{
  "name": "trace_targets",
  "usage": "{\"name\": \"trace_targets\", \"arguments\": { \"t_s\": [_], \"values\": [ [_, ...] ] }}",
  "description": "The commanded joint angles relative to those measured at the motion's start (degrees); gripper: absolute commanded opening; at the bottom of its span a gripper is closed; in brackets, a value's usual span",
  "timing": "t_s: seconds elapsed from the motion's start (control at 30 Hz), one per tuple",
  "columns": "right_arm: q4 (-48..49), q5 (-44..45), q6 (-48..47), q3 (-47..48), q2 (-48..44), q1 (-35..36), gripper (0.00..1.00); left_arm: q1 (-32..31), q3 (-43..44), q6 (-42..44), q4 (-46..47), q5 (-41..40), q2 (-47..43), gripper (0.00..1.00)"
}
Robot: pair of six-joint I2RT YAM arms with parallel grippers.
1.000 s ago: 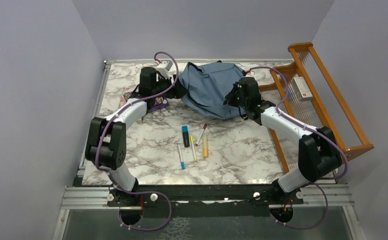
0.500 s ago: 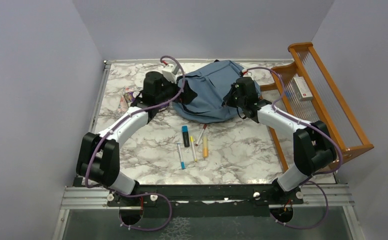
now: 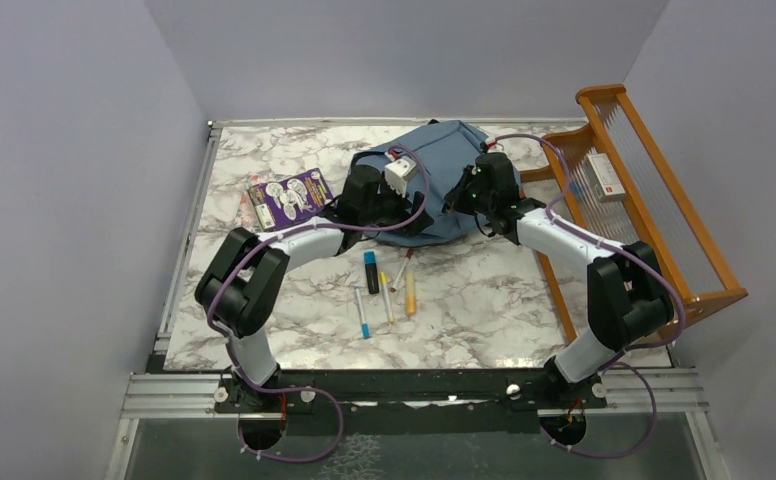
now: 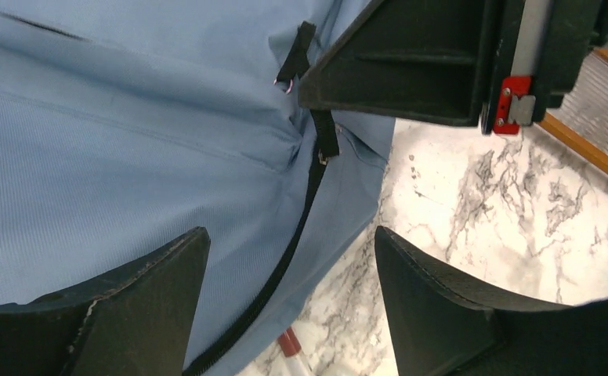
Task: Pack the student bag
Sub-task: Unzip the student bag at the center of the board.
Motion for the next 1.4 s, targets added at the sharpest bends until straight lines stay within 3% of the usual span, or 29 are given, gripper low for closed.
{"name": "trace_targets", "arguments": {
  "t_s": [0.0, 0.23, 0.8, 0.93, 1.27, 1.37],
  "values": [
    [3.65, -2.19, 1.26, 0.38, -1.38, -0.3, 0.01, -0.58, 3.55, 3.2, 5.32, 0.95, 2.39, 0.77],
    [3.5, -2.18, 1.46, -0.22, -2.07, -0.39, 0.01, -1.21, 7.06, 2.3, 6.41, 7.05, 6.74, 0.68],
    [3.31, -3.98, 2.11, -0.75, -2.64, -0.56, 0.01, -1.86, 11.25, -1.29, 7.89, 7.53, 12.58, 0.57],
    [3.48, -4.1, 2.42, -1.11, -2.85, -0.56, 0.01, -1.86, 12.22, -1.66, 8.11, 8.16, 13.74, 0.46],
    [2.13, -0.25, 1.95, -1.47, -4.23, -0.65, 0.01, -1.86, 12.1, -2.02, 8.09, 11.1, 15.3, 0.06],
    [0.25, 4.62, 1.62, -1.67, -5.04, -0.65, 0.1, -1.86, 11.78, -1.82, 8.11, 11.09, 15.15, 0.01]
  ]
}}
